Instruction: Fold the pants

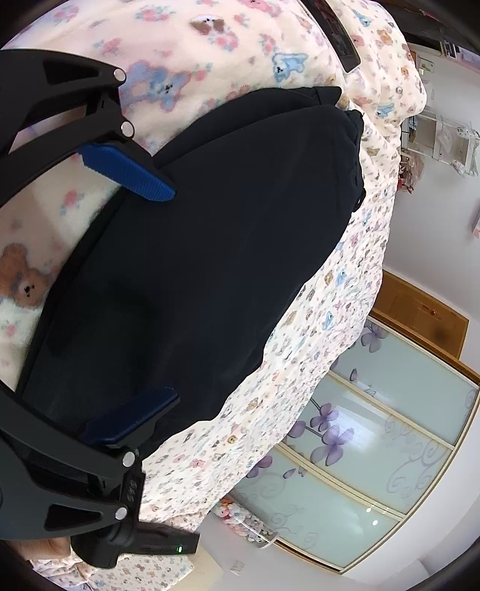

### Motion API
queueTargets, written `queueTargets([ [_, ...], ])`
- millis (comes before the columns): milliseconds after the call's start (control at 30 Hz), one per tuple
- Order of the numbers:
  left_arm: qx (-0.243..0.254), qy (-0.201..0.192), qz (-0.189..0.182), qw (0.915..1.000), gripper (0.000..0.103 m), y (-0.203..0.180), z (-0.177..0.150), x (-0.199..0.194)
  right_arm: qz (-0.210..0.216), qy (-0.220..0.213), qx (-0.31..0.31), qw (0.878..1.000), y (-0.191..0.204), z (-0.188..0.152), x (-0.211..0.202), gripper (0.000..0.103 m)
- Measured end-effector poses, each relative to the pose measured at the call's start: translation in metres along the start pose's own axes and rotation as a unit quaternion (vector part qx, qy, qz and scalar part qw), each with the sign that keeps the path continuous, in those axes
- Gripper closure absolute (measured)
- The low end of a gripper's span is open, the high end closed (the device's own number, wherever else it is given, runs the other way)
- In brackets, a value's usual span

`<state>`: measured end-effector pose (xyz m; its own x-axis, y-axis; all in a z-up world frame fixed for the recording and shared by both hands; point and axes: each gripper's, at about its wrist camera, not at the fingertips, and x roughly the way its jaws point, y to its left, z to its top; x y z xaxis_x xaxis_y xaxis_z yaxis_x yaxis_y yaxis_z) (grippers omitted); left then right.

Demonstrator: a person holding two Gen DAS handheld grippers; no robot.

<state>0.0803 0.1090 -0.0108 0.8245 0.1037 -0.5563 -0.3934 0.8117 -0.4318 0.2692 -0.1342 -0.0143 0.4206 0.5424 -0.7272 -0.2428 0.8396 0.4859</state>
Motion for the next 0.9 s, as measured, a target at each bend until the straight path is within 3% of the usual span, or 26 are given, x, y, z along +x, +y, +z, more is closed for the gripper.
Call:
queueTargets([
  [100,-0.004,0.002,-0.002,1.0,0.002,0.003,0.0,0.001,-0.029,-0.031,0.053,0.998,-0.022,-0.011,-0.028,0.103],
  [167,-0.008,0.003,-0.006,0.9999,0.002,0.005,0.001,0.001,-0.074,-0.056,0.07,0.993,-0.03,-0.032,-0.056,0.097],
  [233,-0.016,0.008,-0.019,0.9997,0.002,0.008,0.003,-0.001,-0.057,-0.082,0.066,0.993,-0.031,-0.053,-0.08,0.094],
  [267,-0.02,0.015,-0.035,0.9991,0.002,0.012,0.007,-0.003,-0.027,-0.097,0.066,0.993,-0.029,-0.07,-0.097,0.087],
  [333,-0.033,0.025,-0.069,0.9968,0.002,0.023,0.016,-0.009,0.017,-0.144,0.054,0.988,-0.022,-0.107,-0.131,0.047],
  [367,-0.048,0.024,-0.088,0.9947,0.002,0.035,0.026,-0.014,0.018,-0.171,0.043,0.984,-0.017,-0.122,-0.145,0.019],
  [400,-0.062,0.021,-0.101,0.9928,0.002,0.046,0.035,-0.017,0.021,-0.193,0.025,0.981,-0.014,-0.134,-0.155,0.014],
  [500,-0.127,0.038,-0.155,0.979,0.003,0.096,0.075,-0.015,0.019,-0.223,-0.035,0.974,-0.007,-0.165,-0.169,0.014],
  [567,-0.155,0.052,-0.165,0.9726,0.003,0.126,0.101,-0.008,0.048,-0.233,-0.03,0.971,-0.01,-0.171,-0.167,0.014],
  [667,-0.191,0.08,-0.172,0.963,0.005,0.16,0.129,0.008,0.072,-0.213,-0.015,0.974,-0.011,-0.167,-0.155,0.014],
  [767,-0.217,0.114,-0.183,0.9522,0.01,0.176,0.136,0.027,0.051,-0.189,-0.058,0.979,0.004,-0.173,-0.145,0.014],
  [900,-0.238,0.152,-0.147,0.9479,0.028,0.184,0.126,0.049,0.046,-0.183,-0.091,0.978,0.018,-0.179,-0.141,0.014],
])
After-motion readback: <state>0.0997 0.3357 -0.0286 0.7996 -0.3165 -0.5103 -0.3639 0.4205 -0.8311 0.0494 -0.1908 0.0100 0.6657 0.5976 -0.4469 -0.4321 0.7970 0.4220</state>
